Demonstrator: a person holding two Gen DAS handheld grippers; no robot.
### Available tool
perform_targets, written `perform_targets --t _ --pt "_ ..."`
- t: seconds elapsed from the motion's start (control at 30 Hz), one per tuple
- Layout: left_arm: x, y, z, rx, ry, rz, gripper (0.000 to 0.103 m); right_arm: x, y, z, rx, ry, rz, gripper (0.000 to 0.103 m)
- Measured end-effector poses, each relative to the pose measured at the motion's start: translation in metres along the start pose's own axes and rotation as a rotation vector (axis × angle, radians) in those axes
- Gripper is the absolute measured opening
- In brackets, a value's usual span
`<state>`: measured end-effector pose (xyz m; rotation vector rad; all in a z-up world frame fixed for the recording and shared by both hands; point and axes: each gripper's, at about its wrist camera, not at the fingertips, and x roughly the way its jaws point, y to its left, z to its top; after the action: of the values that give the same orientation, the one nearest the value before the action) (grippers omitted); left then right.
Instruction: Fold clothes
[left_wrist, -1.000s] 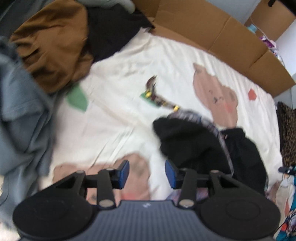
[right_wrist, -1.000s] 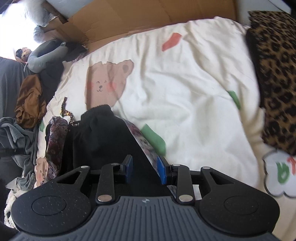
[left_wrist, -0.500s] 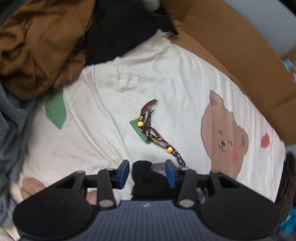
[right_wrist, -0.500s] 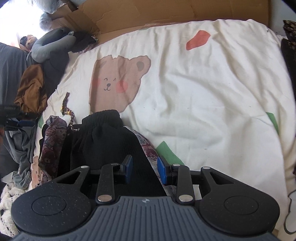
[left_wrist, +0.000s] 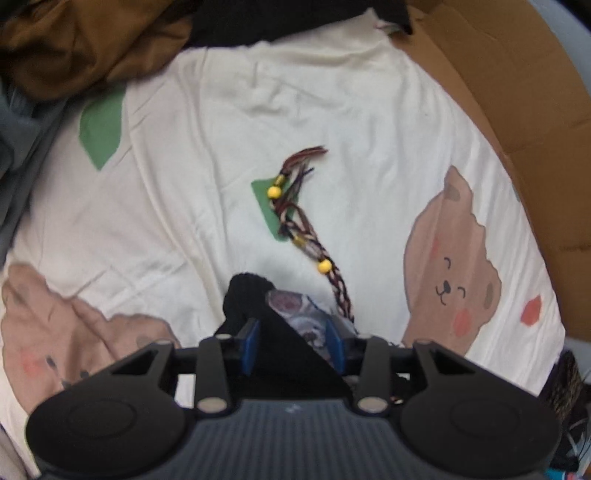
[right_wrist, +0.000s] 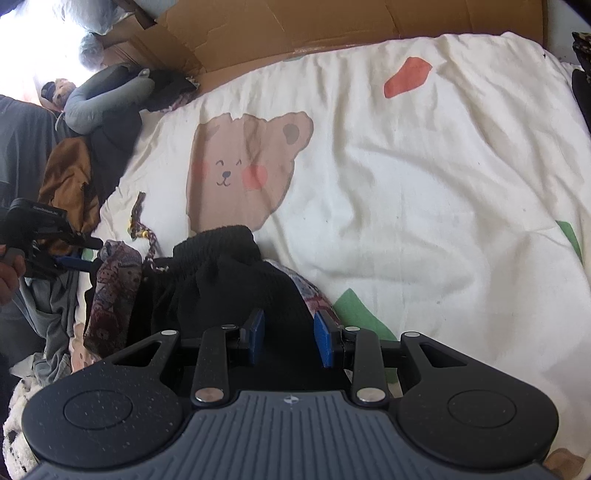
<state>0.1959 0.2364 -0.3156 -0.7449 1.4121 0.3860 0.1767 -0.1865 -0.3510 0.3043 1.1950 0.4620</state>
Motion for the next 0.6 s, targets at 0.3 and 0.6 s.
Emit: perform_targets --t 0.3,0.6 --pt "0.016 0.013 -0.002 -0.113 -0.012 0.001 0.01 0.008 0.002 -0.002 -0.008 -0.006 0.005 0.033" --pt "0.003 0.034 -0.013 0.015 -0.028 -0.004 0.004 0.008 0.003 0.001 -0.023 -0.01 0.004 0.033"
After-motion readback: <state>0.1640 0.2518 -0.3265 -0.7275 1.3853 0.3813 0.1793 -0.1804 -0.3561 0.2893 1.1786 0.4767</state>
